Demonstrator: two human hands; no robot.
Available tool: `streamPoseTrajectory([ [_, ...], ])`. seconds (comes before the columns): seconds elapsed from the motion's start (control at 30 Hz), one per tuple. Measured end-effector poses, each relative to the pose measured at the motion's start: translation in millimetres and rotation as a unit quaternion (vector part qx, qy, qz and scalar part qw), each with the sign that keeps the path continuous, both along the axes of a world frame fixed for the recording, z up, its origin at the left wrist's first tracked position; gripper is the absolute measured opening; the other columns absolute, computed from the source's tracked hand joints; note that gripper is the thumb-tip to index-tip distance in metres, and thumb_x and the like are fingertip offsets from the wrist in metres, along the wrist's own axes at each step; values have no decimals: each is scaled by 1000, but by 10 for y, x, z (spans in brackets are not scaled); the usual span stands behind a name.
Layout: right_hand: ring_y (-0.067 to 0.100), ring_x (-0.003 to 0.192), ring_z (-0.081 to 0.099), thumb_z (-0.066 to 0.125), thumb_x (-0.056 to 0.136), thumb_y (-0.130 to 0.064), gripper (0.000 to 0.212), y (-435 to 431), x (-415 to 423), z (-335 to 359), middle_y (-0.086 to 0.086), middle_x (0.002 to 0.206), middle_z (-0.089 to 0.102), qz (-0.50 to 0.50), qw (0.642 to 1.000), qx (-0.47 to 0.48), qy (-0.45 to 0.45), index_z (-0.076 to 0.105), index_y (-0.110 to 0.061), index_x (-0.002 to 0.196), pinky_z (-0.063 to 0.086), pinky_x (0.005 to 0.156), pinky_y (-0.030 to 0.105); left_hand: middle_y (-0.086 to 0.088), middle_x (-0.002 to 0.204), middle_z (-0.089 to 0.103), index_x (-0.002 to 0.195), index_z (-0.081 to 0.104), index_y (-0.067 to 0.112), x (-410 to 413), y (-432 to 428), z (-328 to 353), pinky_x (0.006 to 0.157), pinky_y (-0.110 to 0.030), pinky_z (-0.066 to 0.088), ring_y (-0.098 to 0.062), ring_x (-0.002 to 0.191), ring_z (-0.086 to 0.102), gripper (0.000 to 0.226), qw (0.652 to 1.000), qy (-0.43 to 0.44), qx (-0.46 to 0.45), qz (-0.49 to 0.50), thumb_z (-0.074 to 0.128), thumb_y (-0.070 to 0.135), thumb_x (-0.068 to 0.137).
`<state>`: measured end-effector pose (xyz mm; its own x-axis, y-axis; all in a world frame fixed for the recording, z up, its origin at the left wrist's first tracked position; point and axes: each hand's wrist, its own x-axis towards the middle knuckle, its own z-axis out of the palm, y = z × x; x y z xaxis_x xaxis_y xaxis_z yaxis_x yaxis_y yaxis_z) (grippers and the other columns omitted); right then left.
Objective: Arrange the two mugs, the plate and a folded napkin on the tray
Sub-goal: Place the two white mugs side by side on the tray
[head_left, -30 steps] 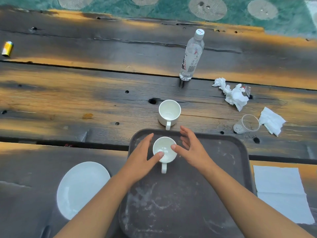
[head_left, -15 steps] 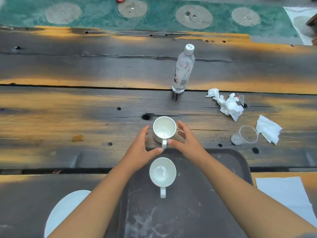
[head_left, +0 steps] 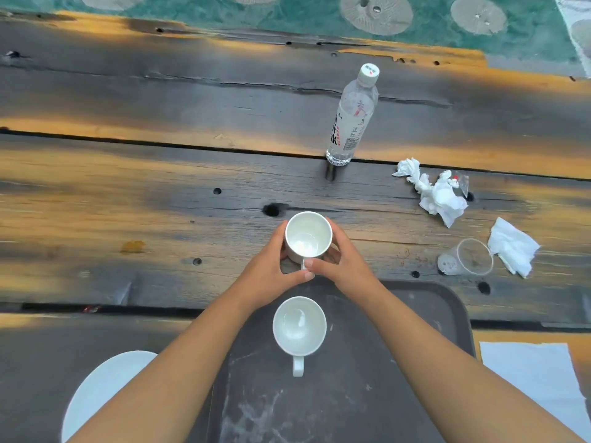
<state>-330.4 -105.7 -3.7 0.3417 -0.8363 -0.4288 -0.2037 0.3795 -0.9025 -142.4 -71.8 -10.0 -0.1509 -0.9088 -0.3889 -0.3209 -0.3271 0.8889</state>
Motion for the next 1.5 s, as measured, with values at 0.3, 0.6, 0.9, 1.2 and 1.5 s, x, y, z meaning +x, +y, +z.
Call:
streamPoseTrajectory([
  [0.3, 11, 128, 59, 75, 86, 3, 69, 42, -106, 74, -3, 138, 62, -25, 999, -10, -35, 51, -30, 141, 51, 98, 22, 25, 128, 61, 145, 36, 39, -125, -4, 53, 103, -32, 50, 4, 121, 60, 91, 999, 27, 10, 20, 87, 17, 72],
  [0.6, 15, 130, 59, 77, 77, -9, 71, 137, -510, 465, 0, 137, 63, -56, 996, -37, -53, 53, -31, 140, 48, 111, 43, 38, 124, 56, 141, 33, 50, -527, 7, 472, 97, -20, 49, 14, 122, 53, 92, 1000, 5, -9, 1, 89, 28, 72],
  [0.9, 9, 128, 59, 78, 75, -9, 72, 418, -1019, 691, -8, 135, 64, -64, 994, -60, -58, 54, -33, 139, 49, 106, 33, 22, 131, 58, 142, 36, 44, -1061, 281, 708, 101, -34, 53, 3, 121, 59, 90, 999, 41, -16, 11, 88, 19, 74],
  [1.2, 6, 130, 58, 78, 78, -10, 71, 831, -1356, 558, -11, 136, 64, -57, 997, -37, -48, 52, -37, 138, 50, 101, 21, 29, 137, 54, 142, 32, 55, -1413, 730, 555, 111, -44, 46, -1, 130, 53, 95, 999, 47, 12, 13, 88, 32, 69],
  [1.5, 8, 132, 56, 75, 87, 3, 73, 1189, -1530, 304, -7, 139, 61, -39, 999, -12, 1, 46, -26, 147, 47, 111, 34, 31, 140, 51, 143, 30, 55, -1566, 1079, 287, 114, -42, 41, 1, 134, 48, 94, 999, 26, 47, 2, 87, 35, 70],
])
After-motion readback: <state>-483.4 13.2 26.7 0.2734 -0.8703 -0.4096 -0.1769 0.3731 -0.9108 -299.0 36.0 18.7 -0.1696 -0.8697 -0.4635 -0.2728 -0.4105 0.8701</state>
